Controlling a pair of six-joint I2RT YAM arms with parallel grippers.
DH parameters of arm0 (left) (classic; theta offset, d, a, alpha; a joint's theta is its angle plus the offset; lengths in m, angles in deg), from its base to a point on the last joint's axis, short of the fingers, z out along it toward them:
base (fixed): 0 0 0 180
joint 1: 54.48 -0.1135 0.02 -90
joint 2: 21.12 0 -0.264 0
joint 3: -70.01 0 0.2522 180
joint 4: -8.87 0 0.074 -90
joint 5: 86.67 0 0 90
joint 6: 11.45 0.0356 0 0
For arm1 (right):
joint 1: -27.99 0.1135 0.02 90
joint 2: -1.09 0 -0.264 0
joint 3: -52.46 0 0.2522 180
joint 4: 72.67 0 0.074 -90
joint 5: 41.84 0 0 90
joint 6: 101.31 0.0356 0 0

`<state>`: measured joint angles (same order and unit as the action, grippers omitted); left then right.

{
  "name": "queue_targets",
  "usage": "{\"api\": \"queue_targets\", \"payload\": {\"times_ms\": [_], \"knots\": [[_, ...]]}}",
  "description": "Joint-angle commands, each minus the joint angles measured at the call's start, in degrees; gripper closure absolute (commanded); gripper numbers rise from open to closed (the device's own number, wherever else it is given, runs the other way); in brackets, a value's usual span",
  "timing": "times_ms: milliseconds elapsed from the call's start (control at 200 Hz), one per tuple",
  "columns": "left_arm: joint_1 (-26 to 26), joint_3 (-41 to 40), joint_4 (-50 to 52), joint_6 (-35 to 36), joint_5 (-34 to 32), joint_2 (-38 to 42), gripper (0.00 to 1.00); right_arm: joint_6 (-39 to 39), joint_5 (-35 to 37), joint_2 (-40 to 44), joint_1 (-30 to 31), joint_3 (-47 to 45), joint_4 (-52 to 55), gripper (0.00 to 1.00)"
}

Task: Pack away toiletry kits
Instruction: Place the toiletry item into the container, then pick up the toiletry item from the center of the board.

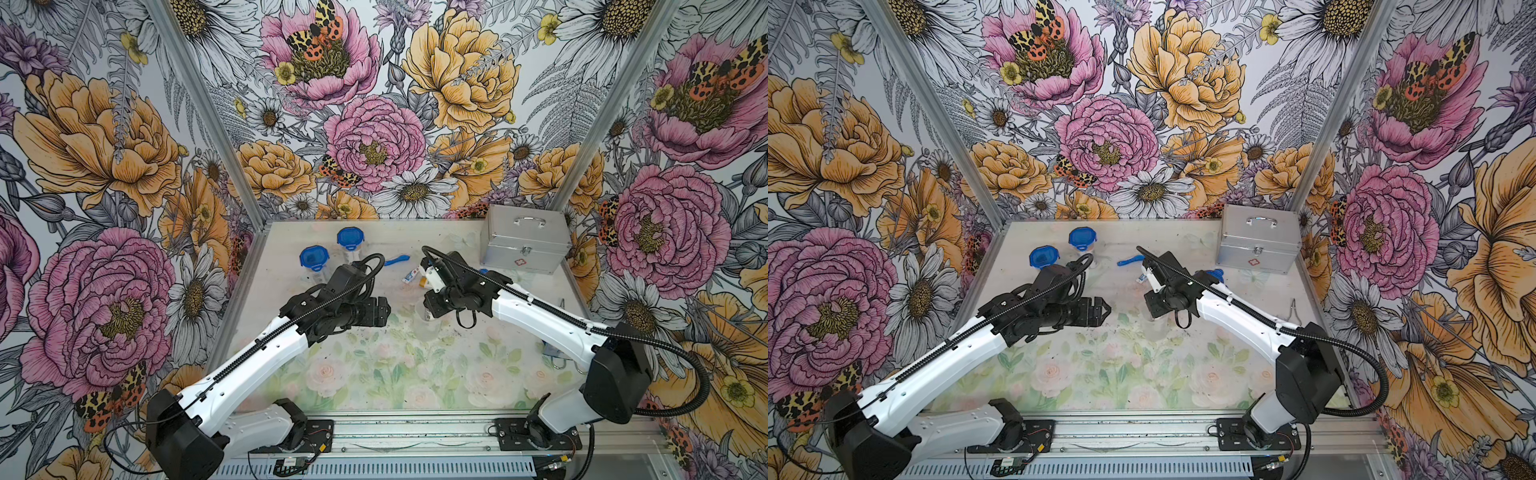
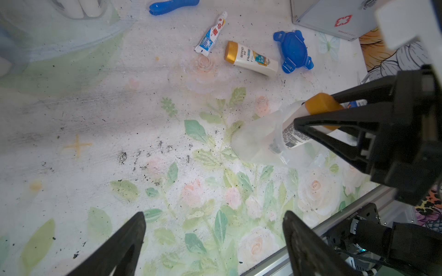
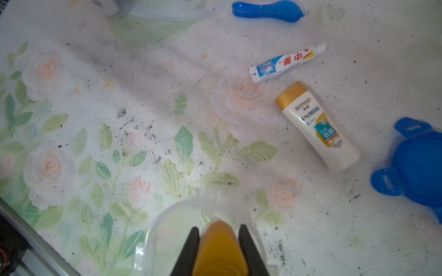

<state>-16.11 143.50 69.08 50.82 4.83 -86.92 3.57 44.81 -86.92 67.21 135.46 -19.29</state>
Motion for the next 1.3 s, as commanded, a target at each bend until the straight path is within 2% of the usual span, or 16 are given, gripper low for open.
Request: {"api": "queue_targets", "payload": {"times_ms": [0, 170, 375, 590, 665, 756, 921, 1086, 1181, 1251, 1296], "knots": [[-0.63, 1.69, -0.67, -0.3, 1.09, -0.45, 0.11, -0.89, 1.0, -1.62, 0.64, -0.28, -4.18, 0.94], [-0.72, 1.63, -0.64, -0.31, 0.97, -0.11, 0.11, -0.49, 0.45, -3.1, 1.3, -0.41, -5.25, 0.79], [-0.82, 1.18, -0.61, -0.58, 0.88, 0.32, 0.11, -0.08, 0.4, -1.88, 1.47, -0.59, -5.42, 0.65], [-0.95, 1.17, -0.6, -0.23, 0.86, -0.02, 0.11, 0.37, 0.27, 0.54, 1.43, 0.49, -4.21, 0.58], [-1.14, 1.08, -0.59, -0.14, 1.14, -0.11, 0.11, 0.73, 0.27, 1.75, 1.43, 3.07, -2.33, 0.57], [-1.54, 0.8, -0.59, -0.22, 1.74, -0.2, 0.11, 2.0, -1.43, 1.68, -0.35, 7.85, 1.3, 0.51], [-1.86, 0.59, -0.61, -0.58, 2.78, -0.59, 0.1, 2.9, -8.32, -4.92, -7.09, 20.3, 11.57, 0.42], [-1.89, 1.17, -0.66, -0.9, 3.81, -1.29, 0.1, -2.06, -12.25, -14.5, -14.14, 31.8, 20.54, 0.33], [-1.82, 1.57, -0.59, -1.28, 4.5, -1.2, 0.08, -8.5, -9.94, -22.15, -16.13, 38.16, 27.42, 0.32], [-1.85, 1.9, -0.58, -1.78, 4.89, -0.97, 0.02, -12.39, -9.16, -26.36, -16.95, 39.93, 29.62, 0.31], [-1.85, 2.21, -0.41, -2.09, 5.14, -0.92, 0.01, -14.15, -8.6, -28.55, -17.28, 40.34, 30.33, 0.31]]}}
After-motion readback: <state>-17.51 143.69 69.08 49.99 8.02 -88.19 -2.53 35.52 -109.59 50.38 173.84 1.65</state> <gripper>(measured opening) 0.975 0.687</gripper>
